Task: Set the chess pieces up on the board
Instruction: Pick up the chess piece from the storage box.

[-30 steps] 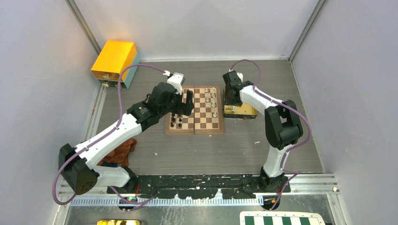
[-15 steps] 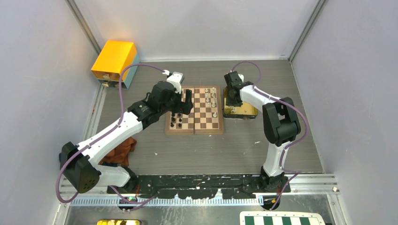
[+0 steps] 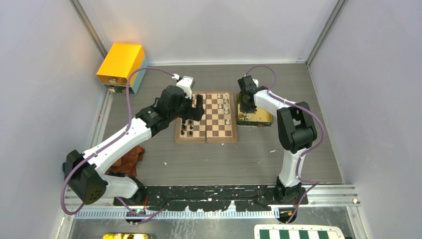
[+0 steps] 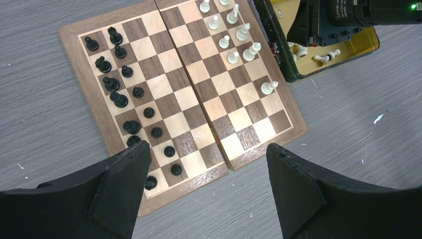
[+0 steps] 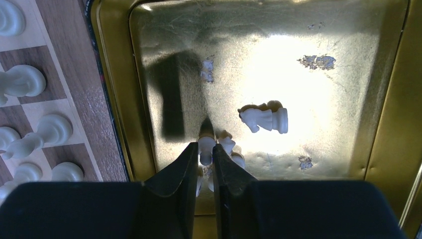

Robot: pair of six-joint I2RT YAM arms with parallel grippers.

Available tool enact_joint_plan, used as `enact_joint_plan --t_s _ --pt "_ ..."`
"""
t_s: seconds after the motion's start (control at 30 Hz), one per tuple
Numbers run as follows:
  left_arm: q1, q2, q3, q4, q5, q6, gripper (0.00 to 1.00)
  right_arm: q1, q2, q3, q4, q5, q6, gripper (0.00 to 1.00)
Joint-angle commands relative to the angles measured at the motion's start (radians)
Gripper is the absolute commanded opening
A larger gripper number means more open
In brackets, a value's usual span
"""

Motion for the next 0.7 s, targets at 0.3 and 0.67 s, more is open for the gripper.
enact_joint_plan --t_s 0.3,0.67 --pt "0.011 -0.018 -0.013 0.052 0.008 0.002 0.87 -0.005 -0.027 0.031 0.013 0.011 0.015 0.04" --pt "0.013 -0.058 -0.028 0.038 -0.024 -0.014 0.87 -0.003 -0.143 0.033 -0.019 0.053 -0.005 0.01"
